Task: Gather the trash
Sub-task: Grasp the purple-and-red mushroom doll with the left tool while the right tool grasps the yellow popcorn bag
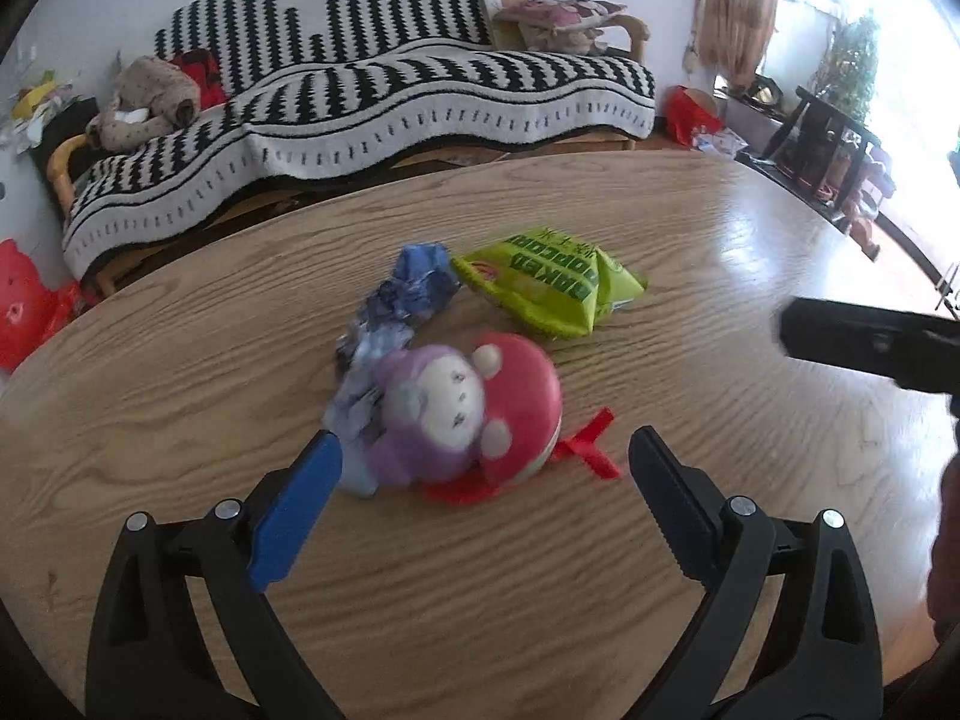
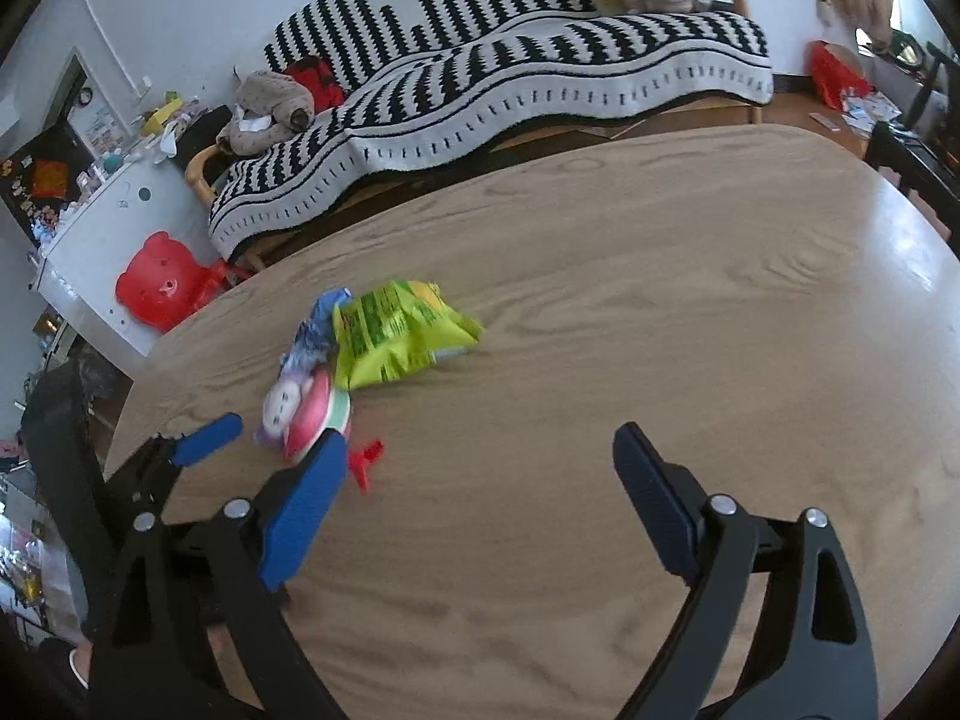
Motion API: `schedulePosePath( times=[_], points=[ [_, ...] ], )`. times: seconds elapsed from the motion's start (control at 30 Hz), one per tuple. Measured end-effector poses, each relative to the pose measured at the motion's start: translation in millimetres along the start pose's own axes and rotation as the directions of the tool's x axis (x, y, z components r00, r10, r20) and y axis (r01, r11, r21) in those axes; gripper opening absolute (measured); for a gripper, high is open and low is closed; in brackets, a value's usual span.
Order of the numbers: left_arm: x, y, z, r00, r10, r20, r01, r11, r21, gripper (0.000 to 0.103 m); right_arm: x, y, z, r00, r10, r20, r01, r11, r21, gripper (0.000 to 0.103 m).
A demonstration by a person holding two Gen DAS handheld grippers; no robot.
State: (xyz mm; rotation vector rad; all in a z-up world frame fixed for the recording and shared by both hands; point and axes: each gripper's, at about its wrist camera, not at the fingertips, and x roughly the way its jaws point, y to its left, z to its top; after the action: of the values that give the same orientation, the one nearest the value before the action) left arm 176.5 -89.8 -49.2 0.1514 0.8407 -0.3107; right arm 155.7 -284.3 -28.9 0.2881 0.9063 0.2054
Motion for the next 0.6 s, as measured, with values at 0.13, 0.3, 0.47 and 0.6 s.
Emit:
schedulePosePath(
  times=[0.13, 0.3, 0.47, 0.6],
  points=[
    [14.6, -1.5, 4.0, 1.0, -0.001, -0.013, 0.001, 1.0, 0.007, 0.093, 26.1, 3.4, 17.1, 1.0, 0.014, -0.013, -0.014, 1.0, -0.009, 0.088],
    [19.4, 3.9, 4.6, 0.999, -0.043, -0.012, 0.043, 0.999, -0.016, 0.064, 53.5, 14.5, 30.6, 0.998, 0.056, -0.031, -0.057, 0.998, -0.025, 0.089],
    [7.7, 7.9, 0.4, 0.998, -0.067, -0.01, 0.067, 0.998, -0.018, 0.058, 72.6, 25.6, 40.4, 0.997, 0.075, -0.036, -0.076, 0.996, -0.042, 0.092],
    [-14.2, 11.0, -3.0, 0.997, -0.078, 0.011, 0.078, 0.997, 0.004, 0.058, 87.8, 35.1, 42.3, 0.996, 0.07, -0.056, -0.073, 0.995, -0.066, 0.092]
  ],
)
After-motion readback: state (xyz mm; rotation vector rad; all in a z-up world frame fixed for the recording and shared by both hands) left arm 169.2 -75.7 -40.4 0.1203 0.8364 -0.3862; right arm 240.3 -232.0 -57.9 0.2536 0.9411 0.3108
